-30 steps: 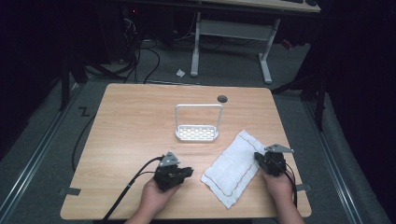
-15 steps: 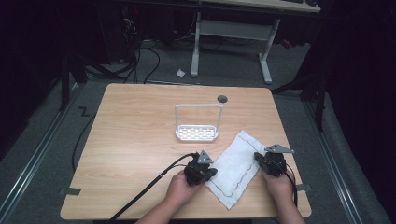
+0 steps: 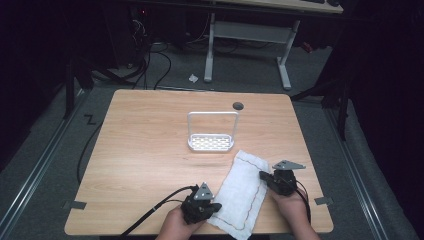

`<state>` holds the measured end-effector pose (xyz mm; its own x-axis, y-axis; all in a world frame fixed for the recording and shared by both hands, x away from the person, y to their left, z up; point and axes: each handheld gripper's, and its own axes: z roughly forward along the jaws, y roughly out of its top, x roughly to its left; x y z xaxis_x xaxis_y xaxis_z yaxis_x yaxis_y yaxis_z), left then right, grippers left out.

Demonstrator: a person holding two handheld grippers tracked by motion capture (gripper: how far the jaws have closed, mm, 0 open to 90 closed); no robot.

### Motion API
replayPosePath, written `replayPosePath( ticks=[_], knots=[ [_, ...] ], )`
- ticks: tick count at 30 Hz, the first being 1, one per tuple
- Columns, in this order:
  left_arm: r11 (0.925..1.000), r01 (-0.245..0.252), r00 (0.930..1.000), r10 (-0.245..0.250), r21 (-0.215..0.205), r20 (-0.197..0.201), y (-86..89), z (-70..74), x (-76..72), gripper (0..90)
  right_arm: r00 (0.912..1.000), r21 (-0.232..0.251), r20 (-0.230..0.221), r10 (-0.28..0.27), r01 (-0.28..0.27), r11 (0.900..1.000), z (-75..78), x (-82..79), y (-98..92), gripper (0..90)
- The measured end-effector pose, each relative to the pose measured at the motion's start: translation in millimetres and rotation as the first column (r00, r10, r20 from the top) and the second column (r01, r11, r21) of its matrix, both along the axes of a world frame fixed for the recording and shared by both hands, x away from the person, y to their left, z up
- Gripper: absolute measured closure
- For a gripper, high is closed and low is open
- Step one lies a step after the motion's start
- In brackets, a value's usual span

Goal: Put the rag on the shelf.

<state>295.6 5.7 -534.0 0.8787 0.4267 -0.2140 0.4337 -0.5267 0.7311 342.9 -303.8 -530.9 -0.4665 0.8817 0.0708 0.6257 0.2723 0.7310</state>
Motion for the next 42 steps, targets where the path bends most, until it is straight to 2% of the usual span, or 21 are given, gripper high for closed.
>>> replayPosePath(
  ticks=[1,2,3,5,6,7,8,9,11,12,13,16,21,24,26,30,34,38,39,41,42],
  knots=[
    [1.0000,0.005,1.0000,-0.005,0.002,-0.005,3.8,0.2,-5.6,89.9,1.0000,0.000,0.000,0.000,0.000,1.000,0.0,0.0,0.0,90.0],
    [0.9999,0.013,0.9999,-0.013,0.005,-0.006,6.7,0.5,-9.6,89.9,0.9995,-0.003,-0.005,0.031,-0.031,1.000,0.4,-1.4,9.3,90.0],
    [0.9995,0.029,0.9992,-0.029,0.008,-0.026,11.0,1.8,-13.2,89.9,0.9991,-0.002,-0.008,0.041,-0.042,0.999,0.5,-1.8,12.4,90.0],
    [0.9997,0.025,0.9992,-0.025,0.006,-0.030,13.8,4.7,-12.0,89.7,0.9983,0.001,-0.006,0.058,-0.058,0.998,0.3,-2.1,16.4,90.0],
    [0.9999,0.008,0.9998,-0.009,-0.011,-0.016,16.0,8.2,-8.9,89.7,0.9972,-0.002,-0.005,0.074,-0.074,0.997,0.2,-2.5,21.7,90.0],
    [0.9991,-0.019,0.9998,0.019,-0.038,-0.005,17.1,14.7,0.8,85.1,0.9956,-0.012,-0.004,0.094,-0.094,0.995,0.4,-3.2,29.2,90.0],
    [0.9991,-0.019,0.9998,0.019,-0.038,-0.005,17.1,14.7,0.8,84.8,0.9956,-0.012,-0.004,0.094,-0.094,0.995,0.4,-3.2,29.2,90.0],
    [0.9981,-0.037,0.9992,0.038,-0.049,0.013,15.0,17.7,8.8,84.3,0.9943,-0.010,-0.013,0.106,-0.106,0.994,0.8,-3.3,34.4,90.0],
    [0.9972,-0.049,0.9988,0.049,-0.057,-0.005,3.9,16.9,24.4,83.3,0.9941,-0.010,-0.011,0.108,-0.108,0.994,0.8,-3.5,36.2,90.0],
    [0.9977,-0.049,0.9988,0.049,-0.048,0.007,-1.3,15.5,28.0,82.1,0.9930,-0.022,-0.008,0.118,-0.118,0.993,0.9,-3.8,38.8,90.0],
    [0.9990,-0.045,0.9985,0.045,-0.002,0.030,-12.7,10.1,35.4,82.1,0.9923,-0.021,-0.006,0.124,-0.124,0.992,0.7,-3.7,40.4,90.0],
    [0.9989,-0.043,0.9989,0.042,0.018,0.020,-18.5,2.2,41.9,82.4,0.9921,-0.018,-0.006,0.125,-0.125,0.992,0.6,-3.7,40.9,90.0],
    [0.9988,-0.044,0.9984,0.043,0.020,0.035,-10.6,1.4,33.2,85.0,0.9897,-0.002,-0.005,0.143,-0.143,0.990,1.0,-3.7,41.0,90.0],
    [0.9989,-0.036,0.9985,0.035,0.029,0.042,0.6,1.7,20.3,85.3,0.9911,0.047,0.032,0.129,-0.131,0.990,6.5,-3.6,38.1,90.0],
    [0.9988,-0.033,0.9986,0.031,0.037,0.042,14.9,2.0,9.0,85.4,0.9908,0.042,0.041,0.129,-0.131,0.991,7.8,-4.7,38.8,90.0],
    [0.9985,-0.045,0.9983,0.044,0.030,0.037,33.4,1.3,-2.4,85.4,0.9900,0.041,0.039,0.136,-0.137,0.990,7.8,-5.4,43.7,89.3],
    [0.9983,-0.053,0.9979,0.053,0.022,0.039,43.4,0.7,-2.9,84.6,0.9878,0.040,0.028,0.153,-0.154,0.987,7.3,-3.4,52.4,86.2],
    [0.9970,-0.077,0.9965,0.076,0.012,0.033,49.0,0.6,6.6,84.6,0.9886,0.052,0.016,0.149,-0.150,0.987,9.5,8.5,66.7,81.2],
    [0.9964,-0.085,0.9960,0.085,0.000,0.028,50.3,1.1,9.2,84.4,0.9891,0.039,0.015,0.146,-0.147,0.988,10.1,10.9,69.4,79.7],
    [0.9947,-0.102,0.9940,0.103,-0.011,0.039,52.3,2.7,12.7,80.7,0.9897,0.045,-0.007,0.143,-0.142,0.989,9.0,17.9,74.8,75.7],
    [0.9914,-0.128,0.9901,0.129,-0.029,0.055,55.4,4.9,18.4,78.0,0.9894,0.054,-0.018,0.144,-0.143,0.988,7.9,20.1,76.0,74.5]
  ],
)
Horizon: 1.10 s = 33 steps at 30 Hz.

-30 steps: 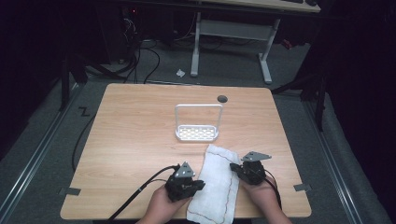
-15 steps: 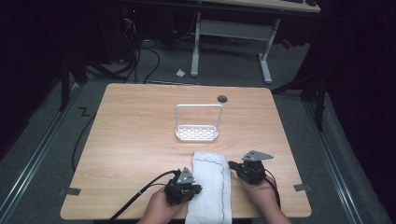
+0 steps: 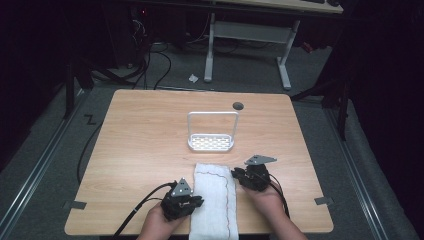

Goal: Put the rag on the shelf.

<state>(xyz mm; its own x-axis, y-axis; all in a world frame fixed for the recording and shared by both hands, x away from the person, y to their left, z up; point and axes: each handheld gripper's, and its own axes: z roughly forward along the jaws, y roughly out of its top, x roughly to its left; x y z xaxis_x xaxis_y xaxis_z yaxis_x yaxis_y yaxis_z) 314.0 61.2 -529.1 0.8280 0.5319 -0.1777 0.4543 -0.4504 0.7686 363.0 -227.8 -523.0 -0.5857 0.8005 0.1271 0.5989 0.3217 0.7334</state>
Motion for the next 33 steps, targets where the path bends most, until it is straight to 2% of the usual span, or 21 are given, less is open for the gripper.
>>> replayPosePath(
  ticks=[2,3,4,5,6,8,10,12,14,16,19,20,23,25,26,27,28,30,33],
  knots=[
    [0.9975,-0.054,0.9985,0.054,-0.046,-0.001,6.6,3.6,15.3,73.3,1.0000,0.000,-0.002,0.004,-0.004,1.000,-2.8,3.4,3.8,71.8],
    [0.9939,-0.090,0.9959,0.090,-0.065,0.000,8.6,5.4,24.2,66.4,1.0000,0.001,-0.004,0.002,-0.002,1.000,-5.1,4.5,5.4,69.0],
    [0.9839,-0.152,0.9876,0.155,-0.094,0.026,10.1,8.0,39.4,63.0,1.0000,-0.001,-0.005,0.001,-0.001,1.000,-5.9,5.1,5.5,68.3],
    [0.9839,-0.152,0.9876,0.155,-0.094,0.026,10.1,8.0,39.4,60.2,0.9999,0.003,-0.015,-0.003,0.003,1.000,-6.6,5.5,5.3,68.2],
    [0.9792,-0.175,0.9836,0.179,-0.102,0.025,9.2,8.4,48.1,60.2,0.9999,0.003,-0.015,-0.003,0.003,1.000,-6.6,5.5,5.3,68.2],
    [0.9729,-0.214,0.9760,0.217,-0.088,0.022,5.4,5.5,63.7,56.9,0.9998,0.005,-0.020,0.002,-0.002,1.000,-7.6,6.0,5.3,68.2],
    [0.9662,-0.247,0.9690,0.247,-0.075,-0.006,2.3,-2.4,76.2,55.2,0.9998,0.002,-0.017,0.013,-0.013,1.000,-8.6,6.2,6.4,71.6],
    [0.9588,-0.279,0.9600,0.278,-0.051,-0.034,0.7,-9.5,82.3,55.9,0.9994,-0.006,-0.011,0.034,-0.034,0.999,-9.8,6.2,8.4,77.3],
    [0.9591,-0.274,0.9617,0.273,-0.071,-0.023,0.6,-8.4,81.7,57.4,0.9992,-0.009,-0.011,0.039,-0.039,0.999,-9.4,5.6,8.9,83.1],
    [0.9590,-0.274,0.9617,0.273,-0.072,-0.025,0.6,-8.6,81.7,58.8,0.9990,-0.020,0.001,0.044,-0.044,0.999,-8.2,4.5,9.5,86.2],
    [0.9566,-0.278,0.9598,0.274,-0.086,-0.063,2.2,-10.2,83.6,64.8,0.9988,-0.029,0.031,0.039,-0.038,0.999,-3.4,2.9,8.9,90.0],
    [0.9561,-0.278,0.9596,0.273,-0.092,-0.069,2.9,-10.4,83.9,65.9,0.9979,-0.042,0.055,0.034,-0.032,0.999,0.6,2.4,9.2,90.0],
    [0.9546,-0.279,0.9582,0.270,-0.104,-0.095,5.4,-11.2,85.1,65.9,0.9965,-0.054,0.078,0.030,-0.026,0.998,6.7,4.2,10.2,90.0],
    [0.9528,-0.282,0.9574,0.271,-0.114,-0.100,7.3,-11.4,84.4,64.9,0.9978,-0.018,0.061,0.024,-0.023,1.000,12.0,12.1,13.6,90.0],
    [0.9530,-0.281,0.9573,0.270,-0.113,-0.103,7.5,-11.6,84.2,65.0,0.9983,-0.014,0.054,0.023,-0.023,1.000,12.2,12.9,15.2,88.6],
    [0.9539,-0.279,0.9577,0.268,-0.110,-0.105,7.5,-11.7,84.0,64.9,0.9985,-0.012,0.051,0.022,-0.022,1.000,11.9,13.2,17.3,82.5],
    [0.9548,-0.276,0.9583,0.265,-0.110,-0.107,7.5,-11.9,84.0,64.9,0.9985,-0.012,0.051,0.022,-0.022,1.000,11.9,13.2,17.3,82.5],
    [0.9559,-0.272,0.9587,0.260,-0.110,-0.116,7.5,-12.2,84.2,63.4,0.9994,-0.014,0.026,0.023,-0.023,1.000,6.1,13.6,20.9,72.1],
    [0.9578,-0.263,0.9597,0.248,-0.115,-0.132,8.0,-12.7,84.9,61.7,1.0000,-0.027,0.007,0.005,-0.005,1.000,0.2,12.2,21.7,68.6]
  ],
)
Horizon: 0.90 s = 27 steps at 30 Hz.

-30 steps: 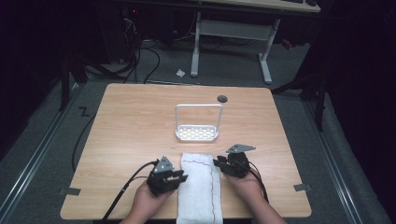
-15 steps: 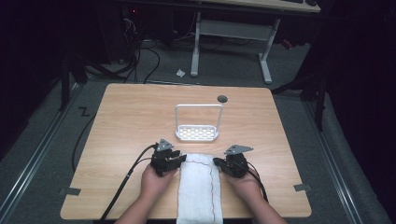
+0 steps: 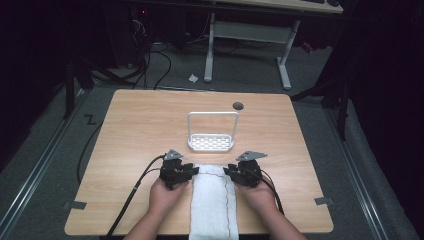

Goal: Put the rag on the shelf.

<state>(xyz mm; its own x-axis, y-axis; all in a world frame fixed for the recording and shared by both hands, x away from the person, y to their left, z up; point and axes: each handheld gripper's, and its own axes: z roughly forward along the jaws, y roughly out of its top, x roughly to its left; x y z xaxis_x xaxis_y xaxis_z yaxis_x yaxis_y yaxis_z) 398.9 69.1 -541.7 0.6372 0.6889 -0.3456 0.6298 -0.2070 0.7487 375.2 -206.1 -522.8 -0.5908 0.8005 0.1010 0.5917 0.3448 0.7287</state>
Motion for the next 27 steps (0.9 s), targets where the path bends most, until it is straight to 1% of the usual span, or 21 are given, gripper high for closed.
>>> replayPosePath(
  ticks=[1,2,3,4,5,8,9,11,13,14,15,17,19,20,21,22,24,25,27],
  knots=[
    [1.0000,0.002,1.0000,-0.002,-0.001,0.000,-0.2,0.0,-0.2,61.4,1.0000,-0.002,0.000,-0.002,0.002,1.000,-1.8,0.1,-0.4,66.5],
    [1.0000,0.002,1.0000,-0.002,-0.001,0.000,-0.2,0.0,-0.2,61.1,0.9998,-0.005,-0.020,-0.007,0.007,1.000,-4.6,0.6,-0.9,64.2],
    [1.0000,0.003,1.0000,-0.003,-0.002,0.000,-0.2,-0.1,-0.1,61.0,0.9995,-0.007,-0.030,-0.010,0.010,1.000,-7.1,0.4,-1.4,64.4],
    [1.0000,0.003,1.0000,-0.003,-0.002,0.000,-0.2,-0.1,-0.1,61.0,0.9995,-0.007,-0.030,-0.010,0.010,1.000,-7.1,0.4,-1.4,64.4],
    [1.0000,0.007,1.0000,-0.007,-0.006,-0.003,-0.2,-0.3,0.1,61.0,0.9996,0.004,-0.027,-0.009,0.009,1.000,-7.8,-0.1,-1.5,65.1],
    [0.9998,0.018,0.9998,-0.018,-0.004,-0.006,-0.7,-0.5,-0.1,64.8,0.9998,0.010,-0.019,0.009,-0.008,1.000,-9.3,-1.0,-1.5,71.1],
    [0.9998,0.021,0.9997,-0.021,-0.003,-0.008,-1.0,-0.5,-0.3,66.4,0.9997,0.014,-0.017,0.017,-0.017,1.000,-9.8,-1.0,-1.5,74.6],
    [0.9994,0.035,0.9993,-0.035,0.006,-0.009,-2.0,-0.4,-1.0,71.6,0.9994,0.020,-0.018,0.029,-0.029,0.999,-10.5,-1.8,-1.0,79.6],
    [0.9988,0.045,0.9990,-0.045,0.016,-0.005,-3.0,-0.3,-1.7,74.9,0.9992,0.018,-0.012,0.038,-0.038,0.999,-10.9,-2.7,0.0,82.1],
    [0.9986,0.049,0.9988,-0.049,0.018,-0.001,-3.4,-0.2,-2.2,78.7,0.9990,0.014,-0.008,0.044,-0.044,0.999,-10.9,-3.4,0.7,83.1],
    [0.9985,0.052,0.9986,-0.052,0.019,0.006,-3.7,0.1,-2.9,78.7,0.9990,0.014,-0.008,0.044,-0.044,0.999,-10.9,-3.4,0.7,83.1],
    [0.9978,0.061,0.9978,-0.062,0.025,0.024,-4.5,0.9,-4.8,84.1,0.9991,0.002,0.002,0.043,-0.043,0.999,-10.6,-4.9,1.7,84.0],
    [0.9975,0.063,0.9971,-0.064,0.031,0.040,-4.8,1.5,-6.2,85.4,0.9991,-0.006,0.016,0.040,-0.040,0.999,-9.6,-6.7,3.4,84.3],
    [0.9977,0.062,0.9968,-0.064,0.027,0.049,-4.6,1.8,-6.9,85.4,0.9991,-0.006,0.016,0.040,-0.040,0.999,-9.6,-6.7,3.4,84.3],
    [0.9978,0.063,0.9961,-0.065,0.021,0.059,-3.9,2.2,-7.6,85.6,0.9987,-0.005,0.029,0.043,-0.043,0.999,-9.2,-7.0,3.5,84.3],
    [0.9979,0.062,0.9958,-0.063,0.016,0.066,-3.6,2.4,-8.1,85.9,0.9984,0.007,0.045,0.034,-0.034,0.999,-6.3,-9.2,3.1,84.4],
    [0.9977,0.066,0.9944,-0.067,0.015,0.081,-3.6,3.4,-9.1,86.0,0.9982,0.012,0.049,0.034,-0.035,0.999,-5.5,-9.5,2.5,84.4],
    [0.9977,0.067,0.9939,-0.067,0.012,0.087,-3.1,4.4,-9.7,86.1,0.9975,0.014,0.061,0.035,-0.036,0.999,-4.6,-9.8,1.8,84.5],
    [0.9979,0.063,0.9931,-0.064,0.013,0.098,-2.6,6.1,-11.0,86.2,0.9975,0.029,0.064,0.030,-0.032,0.999,-2.5,-10.9,0.9,84.5]
  ],
)
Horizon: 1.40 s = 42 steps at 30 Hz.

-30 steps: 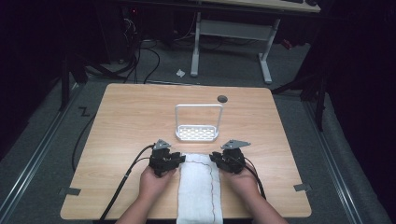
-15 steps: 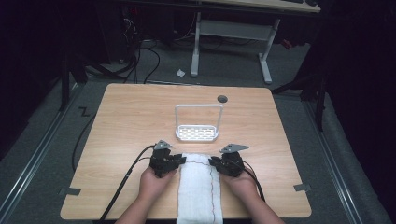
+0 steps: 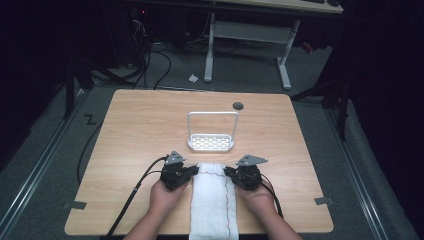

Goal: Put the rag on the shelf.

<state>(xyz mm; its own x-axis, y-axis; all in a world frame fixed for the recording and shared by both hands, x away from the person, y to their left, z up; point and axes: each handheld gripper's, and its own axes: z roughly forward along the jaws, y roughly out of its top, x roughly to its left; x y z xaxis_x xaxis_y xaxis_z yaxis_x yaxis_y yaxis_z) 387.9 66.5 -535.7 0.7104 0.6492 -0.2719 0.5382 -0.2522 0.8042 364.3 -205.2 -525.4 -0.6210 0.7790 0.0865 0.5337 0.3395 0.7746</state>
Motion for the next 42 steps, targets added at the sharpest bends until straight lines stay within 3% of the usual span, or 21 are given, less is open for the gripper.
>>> replayPosePath(
  ticks=[11,15,24,31,33,42],
  knots=[
    [0.9974,-0.048,0.9968,0.051,-0.053,0.062,4.9,18.9,-13.4,86.2,0.9990,0.051,0.042,-0.014,0.012,0.999,8.9,-3.4,1.0,84.5],
    [0.9959,-0.058,0.9958,0.063,-0.069,0.067,5.2,23.3,-15.5,86.2,0.9982,0.052,0.059,-0.016,0.012,0.999,12.2,-5.2,1.9,84.5],
    [0.9929,-0.053,0.9893,0.067,-0.107,0.130,4.8,46.1,-18.9,86.3,0.9926,0.073,0.118,-0.031,0.022,0.997,25.1,-9.0,0.7,84.4],
    [0.9905,-0.043,0.9795,0.068,-0.131,0.190,4.6,71.8,-20.5,86.3,0.9824,0.083,0.185,-0.027,0.012,0.996,51.2,-9.5,-2.2,84.4],
    [0.9885,-0.044,0.9754,0.074,-0.144,0.208,4.2,79.3,-20.7,86.3,0.9750,0.086,0.221,-0.027,0.008,0.996,63.9,-11.0,-2.4,84.4],
    [0.9829,-0.039,0.9561,0.089,-0.180,0.279,7.2,117.1,-20.0,86.4,0.9533,0.127,0.300,-0.035,-0.004,0.992,98.7,-9.9,-3.1,84.3]
  ],
)
